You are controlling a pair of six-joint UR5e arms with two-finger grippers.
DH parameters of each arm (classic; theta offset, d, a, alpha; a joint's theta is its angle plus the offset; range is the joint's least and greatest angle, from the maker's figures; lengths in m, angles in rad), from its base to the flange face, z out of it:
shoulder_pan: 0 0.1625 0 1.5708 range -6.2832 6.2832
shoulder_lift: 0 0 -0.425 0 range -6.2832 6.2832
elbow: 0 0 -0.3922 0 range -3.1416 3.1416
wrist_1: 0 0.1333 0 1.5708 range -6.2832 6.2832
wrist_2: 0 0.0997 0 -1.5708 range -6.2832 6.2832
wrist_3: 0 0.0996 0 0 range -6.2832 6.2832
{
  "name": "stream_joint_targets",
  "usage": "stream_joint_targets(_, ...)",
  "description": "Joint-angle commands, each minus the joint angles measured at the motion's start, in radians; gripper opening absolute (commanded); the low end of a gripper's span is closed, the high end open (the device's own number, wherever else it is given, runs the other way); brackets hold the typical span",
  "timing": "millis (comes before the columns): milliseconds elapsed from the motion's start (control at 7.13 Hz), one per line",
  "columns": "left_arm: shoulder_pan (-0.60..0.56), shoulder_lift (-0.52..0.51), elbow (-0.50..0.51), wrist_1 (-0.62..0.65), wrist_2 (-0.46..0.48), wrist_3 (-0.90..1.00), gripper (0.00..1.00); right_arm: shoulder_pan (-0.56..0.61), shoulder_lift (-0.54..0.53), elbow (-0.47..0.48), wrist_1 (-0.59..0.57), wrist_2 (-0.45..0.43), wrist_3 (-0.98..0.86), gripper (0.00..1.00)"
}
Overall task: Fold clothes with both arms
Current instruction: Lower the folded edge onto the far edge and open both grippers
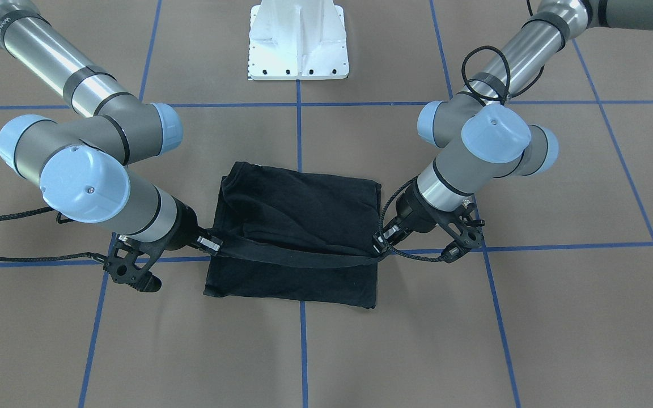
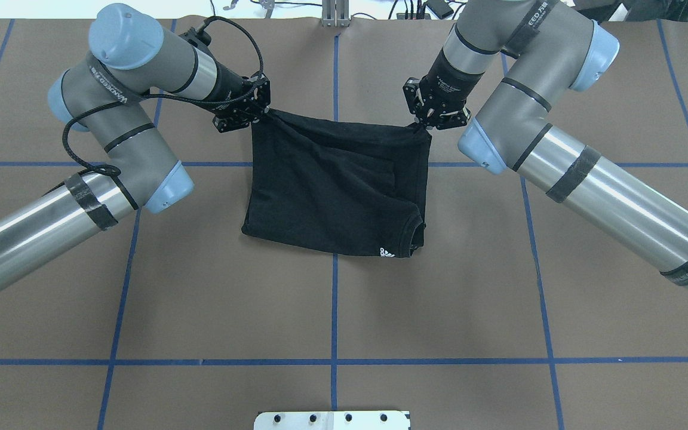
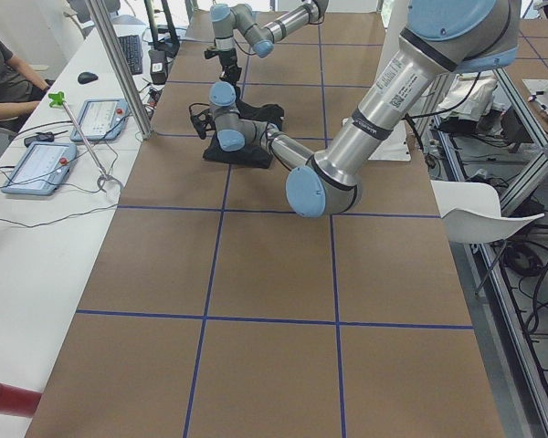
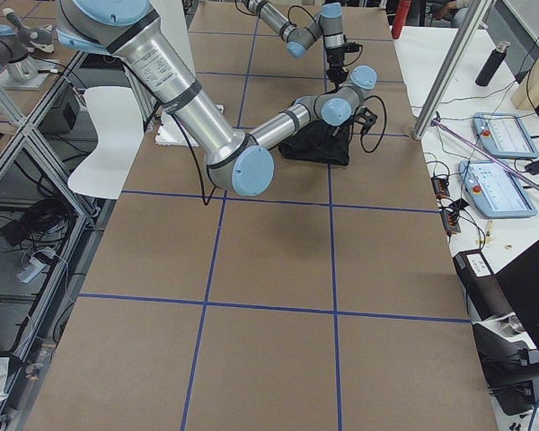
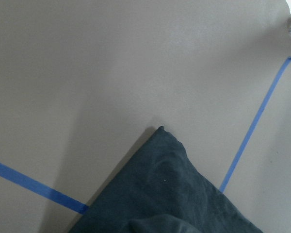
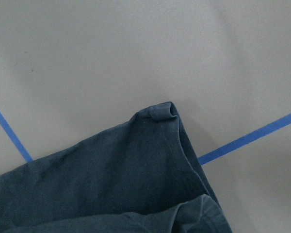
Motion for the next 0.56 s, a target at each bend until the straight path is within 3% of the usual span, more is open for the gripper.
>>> stream_joint_targets(0,0.003,-0.047,0.060,0.000,0.001,0.009,0.94,0.000,0.002,0.000,0.002,-0.002,0.001,0.97)
stream_joint_targets(140,0.003,-0.065,0.075,0.010,0.012,0.006,1.00,0.000,0.000,0.000,0.002,0.000,0.002,1.00)
stream_joint_targets(421,-0.031,-0.065,0.080,0.015,0.017,0.008,1.00,0.023,-0.001,-0.001,0.000,-0.002,0.005,1.00)
